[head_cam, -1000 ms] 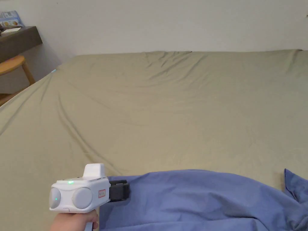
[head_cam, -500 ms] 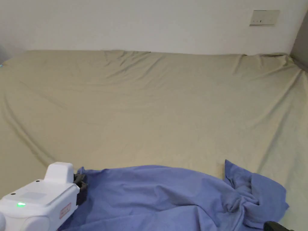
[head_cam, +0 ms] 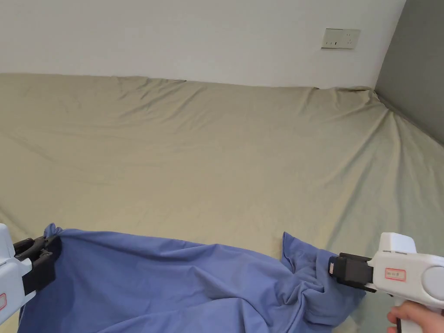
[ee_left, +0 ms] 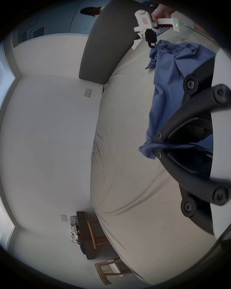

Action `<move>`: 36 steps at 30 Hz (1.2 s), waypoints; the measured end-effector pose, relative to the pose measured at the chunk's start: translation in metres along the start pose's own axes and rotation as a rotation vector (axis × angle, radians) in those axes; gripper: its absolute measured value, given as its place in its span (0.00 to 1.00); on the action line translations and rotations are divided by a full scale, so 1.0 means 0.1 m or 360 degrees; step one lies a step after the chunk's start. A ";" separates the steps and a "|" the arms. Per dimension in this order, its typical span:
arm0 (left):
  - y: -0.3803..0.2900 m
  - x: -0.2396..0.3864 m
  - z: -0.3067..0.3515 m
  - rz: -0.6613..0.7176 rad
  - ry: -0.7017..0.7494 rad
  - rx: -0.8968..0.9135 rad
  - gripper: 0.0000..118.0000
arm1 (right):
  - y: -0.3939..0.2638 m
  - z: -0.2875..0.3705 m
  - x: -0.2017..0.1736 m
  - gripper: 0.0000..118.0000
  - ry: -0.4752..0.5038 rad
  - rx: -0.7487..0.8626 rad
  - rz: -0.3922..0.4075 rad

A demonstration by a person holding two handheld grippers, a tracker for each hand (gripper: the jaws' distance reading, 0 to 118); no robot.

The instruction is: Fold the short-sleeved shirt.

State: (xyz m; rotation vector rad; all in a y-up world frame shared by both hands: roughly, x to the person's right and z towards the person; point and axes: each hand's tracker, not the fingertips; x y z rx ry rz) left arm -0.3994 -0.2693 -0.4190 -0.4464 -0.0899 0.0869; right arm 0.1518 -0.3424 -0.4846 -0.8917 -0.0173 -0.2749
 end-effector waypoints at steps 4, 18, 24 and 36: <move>-0.03 0.04 -0.01 -0.0007 -0.0012 -0.0027 0.04 | -0.12 -0.14 -0.07 0.05 0.0192 -0.0156 -0.0007; 0.59 -0.09 0.49 0.0022 0.0002 0.0182 0.03 | 0.25 1.46 -0.09 0.04 0.0131 0.0554 0.0090; 1.27 -0.16 0.64 -0.0056 0.0059 0.0313 0.03 | 0.69 2.21 -0.33 0.04 0.0064 0.0871 0.0252; 2.94 -0.27 0.04 0.0047 0.0314 0.0540 0.03 | 2.44 2.67 -0.59 0.04 -0.0161 0.1332 0.0322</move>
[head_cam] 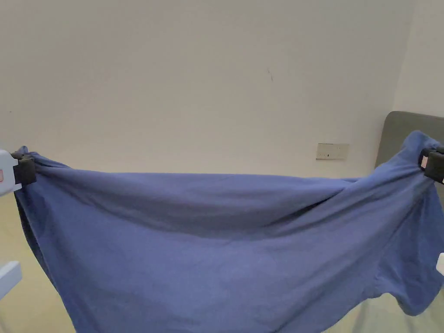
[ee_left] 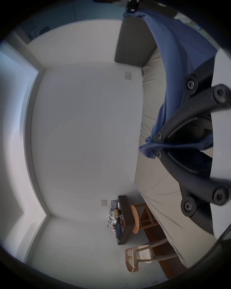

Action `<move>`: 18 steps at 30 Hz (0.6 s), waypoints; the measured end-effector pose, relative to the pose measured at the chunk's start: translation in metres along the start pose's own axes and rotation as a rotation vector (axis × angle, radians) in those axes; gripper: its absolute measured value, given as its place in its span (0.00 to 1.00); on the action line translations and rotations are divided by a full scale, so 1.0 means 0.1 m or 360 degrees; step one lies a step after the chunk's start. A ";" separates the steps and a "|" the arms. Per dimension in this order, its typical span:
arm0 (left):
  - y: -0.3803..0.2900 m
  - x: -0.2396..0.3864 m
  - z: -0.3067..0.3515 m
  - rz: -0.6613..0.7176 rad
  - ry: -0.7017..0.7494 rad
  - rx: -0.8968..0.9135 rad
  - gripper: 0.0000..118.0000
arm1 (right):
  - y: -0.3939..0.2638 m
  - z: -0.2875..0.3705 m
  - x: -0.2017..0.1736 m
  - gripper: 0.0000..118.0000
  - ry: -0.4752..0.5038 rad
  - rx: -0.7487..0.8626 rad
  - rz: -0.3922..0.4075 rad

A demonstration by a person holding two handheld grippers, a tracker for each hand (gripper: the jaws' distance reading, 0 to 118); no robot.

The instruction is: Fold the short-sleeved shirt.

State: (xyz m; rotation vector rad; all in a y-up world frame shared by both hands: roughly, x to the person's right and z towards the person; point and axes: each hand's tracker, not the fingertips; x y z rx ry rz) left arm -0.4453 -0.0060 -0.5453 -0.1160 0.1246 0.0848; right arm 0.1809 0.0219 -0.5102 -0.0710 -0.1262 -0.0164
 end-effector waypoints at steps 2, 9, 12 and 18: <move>0.16 0.07 -0.14 0.0014 0.0035 0.0066 0.03 | 0.20 -0.16 -0.03 0.04 -0.0025 0.0075 0.0013; 0.15 0.33 -0.25 0.0046 0.0113 0.0221 0.03 | 0.26 -0.36 -0.14 0.04 -0.0062 0.0300 -0.0011; -0.27 0.38 -0.20 0.0028 0.0060 0.0172 0.03 | -0.22 -0.35 -0.16 0.04 -0.0063 0.0231 -0.0040; -1.46 0.32 0.00 -0.0039 0.0014 -0.0157 0.03 | -1.47 -0.07 -0.10 0.04 -0.0002 -0.0081 0.0055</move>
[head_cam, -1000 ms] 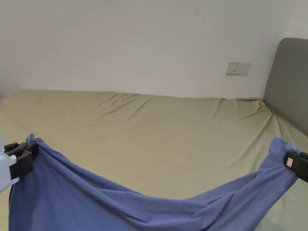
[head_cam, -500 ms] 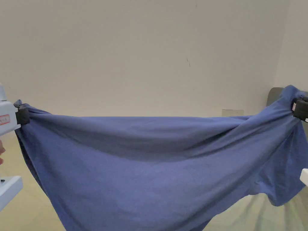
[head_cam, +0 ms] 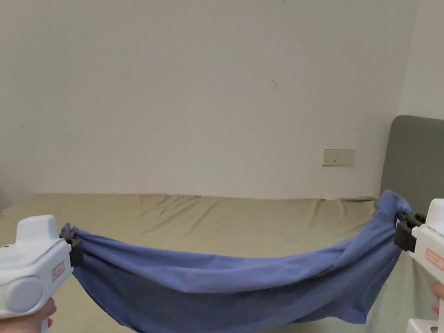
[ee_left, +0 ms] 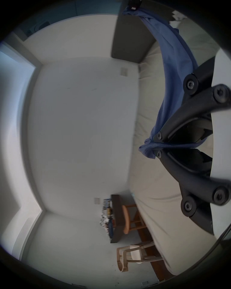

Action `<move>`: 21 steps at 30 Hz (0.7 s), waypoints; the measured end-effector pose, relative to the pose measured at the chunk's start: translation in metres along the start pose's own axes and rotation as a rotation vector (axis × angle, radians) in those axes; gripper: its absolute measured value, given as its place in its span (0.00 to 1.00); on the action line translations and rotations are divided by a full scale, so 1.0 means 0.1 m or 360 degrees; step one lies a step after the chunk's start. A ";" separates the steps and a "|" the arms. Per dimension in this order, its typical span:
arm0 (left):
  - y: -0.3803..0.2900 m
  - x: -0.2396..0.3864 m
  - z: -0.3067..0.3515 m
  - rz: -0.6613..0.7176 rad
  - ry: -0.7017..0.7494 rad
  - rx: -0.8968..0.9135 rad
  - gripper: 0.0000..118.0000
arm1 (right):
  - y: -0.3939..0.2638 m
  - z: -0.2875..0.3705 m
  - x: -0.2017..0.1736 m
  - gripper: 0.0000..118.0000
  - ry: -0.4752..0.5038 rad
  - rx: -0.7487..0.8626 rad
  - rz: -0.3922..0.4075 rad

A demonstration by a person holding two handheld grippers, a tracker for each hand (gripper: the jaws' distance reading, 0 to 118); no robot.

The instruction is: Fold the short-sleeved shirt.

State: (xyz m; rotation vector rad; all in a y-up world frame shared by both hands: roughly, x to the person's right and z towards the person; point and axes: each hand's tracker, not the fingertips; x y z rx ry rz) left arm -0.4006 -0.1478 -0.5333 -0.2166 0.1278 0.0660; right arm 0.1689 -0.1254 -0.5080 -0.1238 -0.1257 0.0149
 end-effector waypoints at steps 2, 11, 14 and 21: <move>-0.40 -0.06 0.12 0.0001 -0.0019 -0.0111 0.03 | -0.41 0.18 0.05 0.04 0.0030 -0.0114 0.0011; -1.57 -0.52 0.92 0.0002 -0.0057 -0.0417 0.03 | -1.66 1.50 0.43 0.04 0.0186 -0.0481 0.0033; -1.73 -0.63 1.24 -0.0042 -0.0107 -0.0445 0.03 | -1.84 1.93 0.51 0.04 0.0249 -0.0534 0.0036; -1.97 -0.85 1.69 -0.0071 -0.0160 -0.0564 0.03 | -2.21 2.44 0.65 0.05 0.0261 -0.0701 0.0121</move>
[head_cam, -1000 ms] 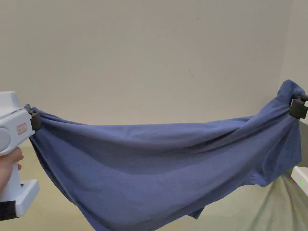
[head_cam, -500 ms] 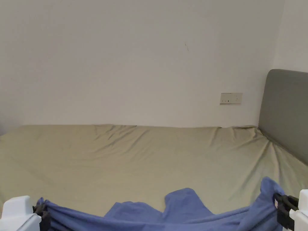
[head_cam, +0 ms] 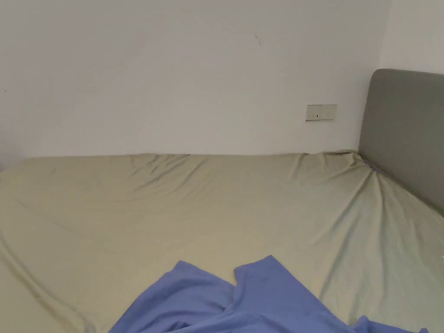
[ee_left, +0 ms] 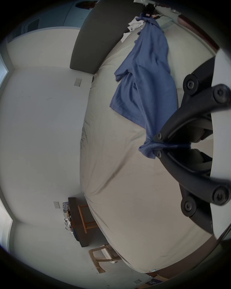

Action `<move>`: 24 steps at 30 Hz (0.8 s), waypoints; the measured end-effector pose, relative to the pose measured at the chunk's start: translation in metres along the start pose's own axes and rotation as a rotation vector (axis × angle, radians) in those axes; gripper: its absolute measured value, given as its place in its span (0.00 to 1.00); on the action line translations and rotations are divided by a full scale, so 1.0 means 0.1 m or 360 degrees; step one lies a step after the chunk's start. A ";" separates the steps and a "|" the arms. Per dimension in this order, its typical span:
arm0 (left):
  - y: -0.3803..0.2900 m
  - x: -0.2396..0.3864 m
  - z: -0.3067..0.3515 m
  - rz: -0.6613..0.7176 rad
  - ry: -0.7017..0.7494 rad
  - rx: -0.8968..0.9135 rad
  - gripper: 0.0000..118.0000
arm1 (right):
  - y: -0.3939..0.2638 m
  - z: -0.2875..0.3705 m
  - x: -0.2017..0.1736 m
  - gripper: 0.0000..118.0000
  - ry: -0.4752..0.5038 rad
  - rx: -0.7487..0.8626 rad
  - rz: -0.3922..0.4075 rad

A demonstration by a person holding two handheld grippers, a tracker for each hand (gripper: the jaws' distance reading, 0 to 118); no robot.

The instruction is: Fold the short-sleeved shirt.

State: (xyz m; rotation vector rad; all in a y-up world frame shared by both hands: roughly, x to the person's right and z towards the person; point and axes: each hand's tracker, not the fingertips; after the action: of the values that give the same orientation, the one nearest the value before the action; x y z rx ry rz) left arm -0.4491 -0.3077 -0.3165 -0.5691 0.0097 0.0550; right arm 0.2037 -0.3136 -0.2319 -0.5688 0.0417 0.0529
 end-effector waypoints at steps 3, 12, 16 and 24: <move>-0.13 0.00 -0.13 -0.0062 0.0007 -0.0112 0.03 | -0.13 -0.10 0.02 0.05 -0.0015 -0.0087 -0.0023; -0.07 0.02 0.12 -0.0016 0.0015 0.0050 0.97 | -0.08 0.05 -0.17 0.94 -0.0309 0.0082 -0.0095; 0.07 0.21 0.63 -0.0082 0.0047 0.0276 0.81 | 0.22 0.39 -0.51 0.87 -0.0249 0.0319 -0.0103; -0.03 0.44 1.01 0.0031 -0.0007 0.0314 0.00 | 0.48 0.52 -1.50 0.02 0.0135 0.0471 -0.0024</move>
State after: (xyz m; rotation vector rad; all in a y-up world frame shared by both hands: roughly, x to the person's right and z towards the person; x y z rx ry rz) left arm -0.4056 -0.2531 -0.2307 -0.3719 0.0162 0.0735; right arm 0.0524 -0.2507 -0.2062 -0.2749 0.1257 0.0077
